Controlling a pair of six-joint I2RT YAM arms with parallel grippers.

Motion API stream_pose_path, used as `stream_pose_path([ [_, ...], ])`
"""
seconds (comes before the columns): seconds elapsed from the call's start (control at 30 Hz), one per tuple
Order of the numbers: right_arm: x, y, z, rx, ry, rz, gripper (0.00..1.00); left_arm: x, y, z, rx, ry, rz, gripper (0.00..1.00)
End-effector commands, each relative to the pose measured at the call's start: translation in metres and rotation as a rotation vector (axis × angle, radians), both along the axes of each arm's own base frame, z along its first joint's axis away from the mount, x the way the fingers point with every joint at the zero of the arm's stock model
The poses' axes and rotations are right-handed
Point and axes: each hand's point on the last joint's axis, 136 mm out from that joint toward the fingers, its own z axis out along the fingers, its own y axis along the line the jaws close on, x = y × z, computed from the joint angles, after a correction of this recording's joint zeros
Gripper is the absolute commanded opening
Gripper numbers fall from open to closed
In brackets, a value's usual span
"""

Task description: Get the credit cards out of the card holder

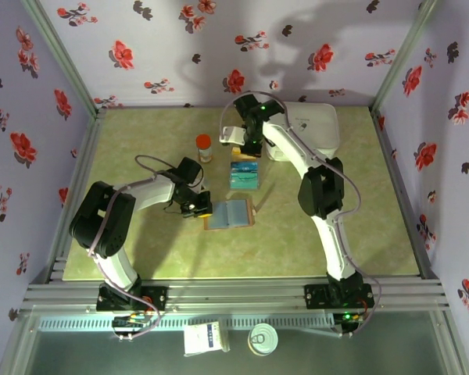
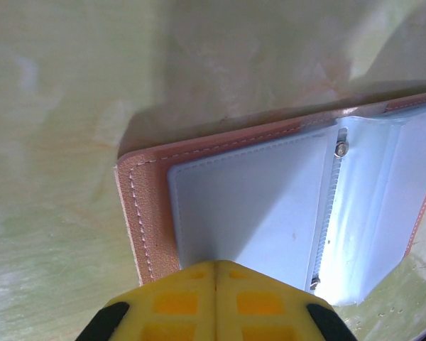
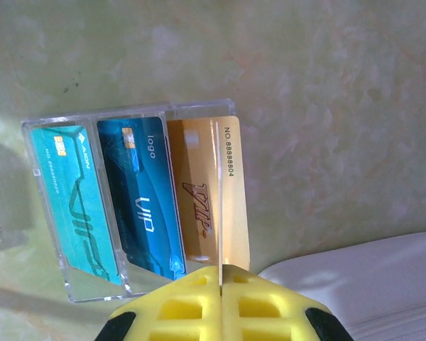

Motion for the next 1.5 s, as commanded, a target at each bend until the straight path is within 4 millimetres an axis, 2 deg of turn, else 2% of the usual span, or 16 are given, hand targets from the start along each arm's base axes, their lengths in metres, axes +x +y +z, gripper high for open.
stream_pose_path([
  [0.0,0.007,-0.004,-0.005,-0.017,-0.009,0.013,0.02,-0.001,0.006,0.007,0.018,-0.001,-0.010,0.06],
  [0.3,0.014,0.001,-0.018,-0.004,-0.017,-0.001,0.08,-0.002,0.006,0.004,0.018,0.000,-0.008,0.06],
  [0.63,0.003,-0.008,-0.013,-0.035,0.008,0.007,0.07,-0.002,0.006,0.005,0.013,-0.005,-0.007,0.06],
  [0.8,-0.001,-0.010,-0.021,-0.051,0.033,0.014,0.08,-0.002,0.006,0.005,0.014,-0.005,-0.004,0.06],
  [0.93,-0.001,-0.011,-0.022,-0.054,0.033,0.008,0.14,-0.003,0.007,0.005,0.016,-0.002,-0.005,0.07],
  [1.03,0.009,-0.013,-0.015,-0.057,-0.020,-0.022,0.21,-0.003,0.007,0.006,0.019,-0.003,-0.007,0.07],
  [1.2,0.019,-0.014,0.004,-0.029,-0.106,-0.066,0.22,0.000,0.006,0.009,0.017,-0.010,-0.011,0.07],
  [1.33,0.018,-0.012,0.021,0.043,-0.142,-0.149,0.22,0.004,0.004,0.014,0.008,-0.032,-0.005,0.06],
  [1.47,0.009,-0.009,0.032,0.145,-0.135,-0.291,0.24,0.007,0.005,0.025,-0.002,-0.072,0.001,0.06],
])
